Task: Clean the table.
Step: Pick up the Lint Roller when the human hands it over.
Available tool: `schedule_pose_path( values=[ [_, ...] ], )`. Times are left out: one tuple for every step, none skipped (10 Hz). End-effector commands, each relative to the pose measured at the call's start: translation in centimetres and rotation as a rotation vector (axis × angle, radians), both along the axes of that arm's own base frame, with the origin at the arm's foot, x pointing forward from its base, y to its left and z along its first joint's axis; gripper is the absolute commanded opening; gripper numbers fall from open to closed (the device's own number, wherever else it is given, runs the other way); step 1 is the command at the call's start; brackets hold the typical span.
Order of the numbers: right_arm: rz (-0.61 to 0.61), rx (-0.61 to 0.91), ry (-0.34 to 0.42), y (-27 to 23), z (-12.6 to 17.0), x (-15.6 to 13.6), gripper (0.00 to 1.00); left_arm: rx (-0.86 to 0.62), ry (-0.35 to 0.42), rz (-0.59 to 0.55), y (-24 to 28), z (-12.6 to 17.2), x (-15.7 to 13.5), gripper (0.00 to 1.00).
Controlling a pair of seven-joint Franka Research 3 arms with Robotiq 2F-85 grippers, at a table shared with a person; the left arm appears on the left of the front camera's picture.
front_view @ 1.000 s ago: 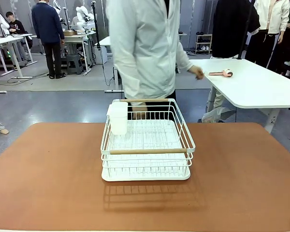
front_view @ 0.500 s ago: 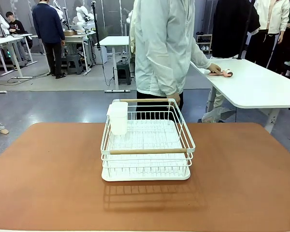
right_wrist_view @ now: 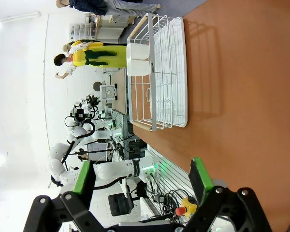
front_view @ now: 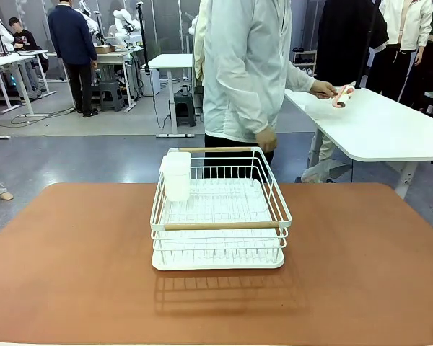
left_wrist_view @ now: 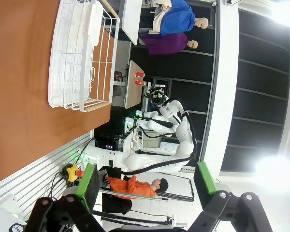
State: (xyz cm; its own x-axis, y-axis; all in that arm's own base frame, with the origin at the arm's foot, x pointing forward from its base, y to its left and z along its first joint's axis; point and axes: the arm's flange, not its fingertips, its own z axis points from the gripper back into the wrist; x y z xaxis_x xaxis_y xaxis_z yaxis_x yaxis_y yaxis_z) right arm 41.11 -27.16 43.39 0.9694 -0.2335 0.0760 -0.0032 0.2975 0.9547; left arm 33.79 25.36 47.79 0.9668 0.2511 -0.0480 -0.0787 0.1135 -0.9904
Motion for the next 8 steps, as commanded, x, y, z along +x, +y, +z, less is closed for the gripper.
schedule_pose_path(
  values=[
    [0.005, -0.004, -0.005, 0.24, 0.40, -0.25, 1.00, -0.003, -0.003, 0.005, 0.03, 0.60, -0.36, 1.00],
    [0.005, -0.004, -0.005, 0.24, 0.40, -0.25, 1.00, -0.003, -0.003, 0.005, 0.03, 0.60, -0.36, 1.00],
    [0.005, -0.004, -0.005, 0.24, 0.40, -0.25, 1.00, -0.003, -0.003, 0.005, 0.03, 0.60, -0.36, 1.00],
    [0.005, -0.004, -0.005, 0.24, 0.40, -0.25, 1.00, -0.003, -0.003, 0.005, 0.03, 0.60, -0.36, 1.00],
    [0.005, -0.004, -0.005, 0.24, 0.40, -0.25, 1.00, -0.003, -0.003, 0.005, 0.03, 0.60, -0.36, 1.00],
    [0.005, -0.004, -0.005, 0.24, 0.40, -0.25, 1.00, -0.003, -0.003, 0.005, 0.03, 0.60, -0.36, 1.00],
    [0.005, -0.004, -0.005, 0.24, 0.40, -0.25, 1.00, -0.003, -0.003, 0.005, 0.03, 0.60, -0.36, 1.00],
    [0.005, -0.004, -0.005, 0.24, 0.40, -0.25, 1.00, -0.003, -0.003, 0.005, 0.03, 0.60, -0.36, 1.00]
  ],
)
